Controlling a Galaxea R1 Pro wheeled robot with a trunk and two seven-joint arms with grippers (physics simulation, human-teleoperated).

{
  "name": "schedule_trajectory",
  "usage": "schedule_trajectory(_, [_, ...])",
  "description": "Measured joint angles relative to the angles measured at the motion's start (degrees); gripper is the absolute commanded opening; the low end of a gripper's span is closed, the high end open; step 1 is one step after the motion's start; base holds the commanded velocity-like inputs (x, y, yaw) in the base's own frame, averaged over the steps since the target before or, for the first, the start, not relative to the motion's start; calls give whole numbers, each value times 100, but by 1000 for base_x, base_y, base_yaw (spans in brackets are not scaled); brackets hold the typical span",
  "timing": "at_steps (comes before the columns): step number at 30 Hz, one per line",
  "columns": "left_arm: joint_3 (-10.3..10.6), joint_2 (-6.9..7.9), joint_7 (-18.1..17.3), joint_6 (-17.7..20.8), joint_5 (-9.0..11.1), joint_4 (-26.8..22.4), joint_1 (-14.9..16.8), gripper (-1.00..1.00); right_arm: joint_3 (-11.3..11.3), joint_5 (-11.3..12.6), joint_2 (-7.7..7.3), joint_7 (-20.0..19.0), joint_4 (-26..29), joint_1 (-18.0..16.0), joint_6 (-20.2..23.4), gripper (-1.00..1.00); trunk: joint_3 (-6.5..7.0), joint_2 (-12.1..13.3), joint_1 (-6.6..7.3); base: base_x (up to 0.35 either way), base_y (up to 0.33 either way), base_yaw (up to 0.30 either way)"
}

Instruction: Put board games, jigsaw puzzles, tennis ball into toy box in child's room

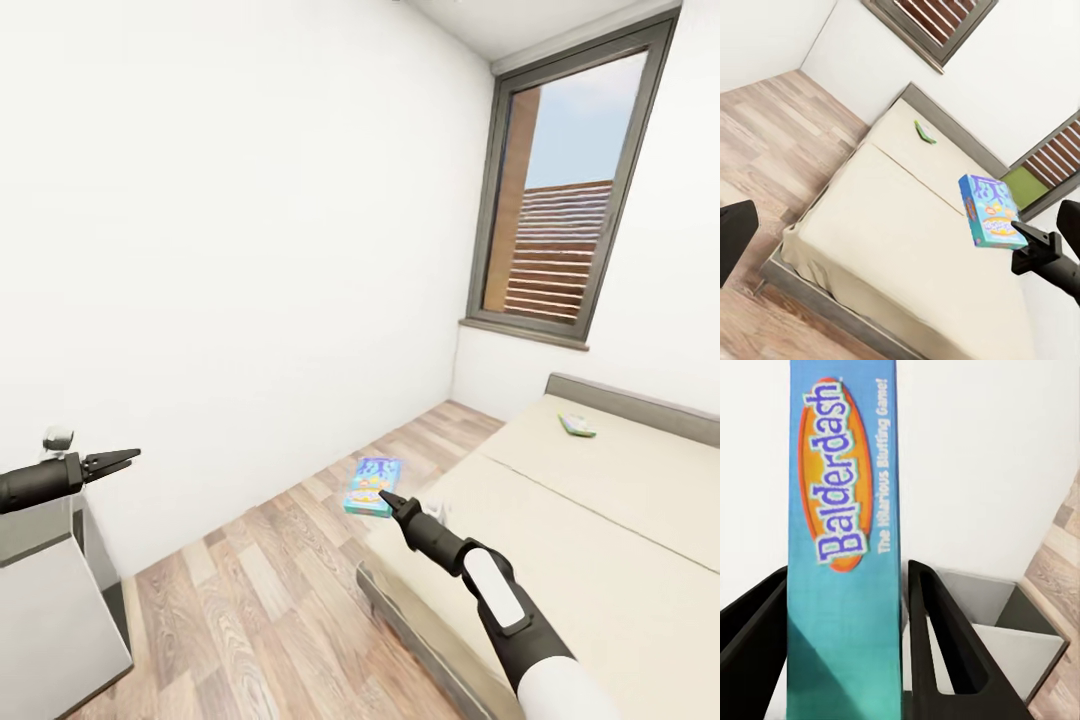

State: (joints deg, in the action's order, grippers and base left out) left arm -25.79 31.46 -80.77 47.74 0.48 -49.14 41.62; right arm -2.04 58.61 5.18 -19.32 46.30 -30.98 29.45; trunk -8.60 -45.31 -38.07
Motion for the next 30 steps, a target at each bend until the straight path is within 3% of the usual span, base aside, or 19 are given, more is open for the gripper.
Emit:
schedule_trajectory(7, [6, 0, 0, 0, -1, 0, 0, 100, -248, -9, -4, 7, -8, 0, -9, -100, 160, 281, 154, 0, 0, 243])
schedule_trajectory(26, [6, 0, 0, 8, 0, 0, -1, 100, -274, -11, -4, 8, -13, 0, -11, -100, 596, 1045, 572, 0, 0, 244])
schedule_trajectory(30, [6, 0, 0, 8, 0, 0, -1, 100, -274, -14, -6, 10, -11, 0, -11, -100, 617, 1047, 573, 0, 0, 244])
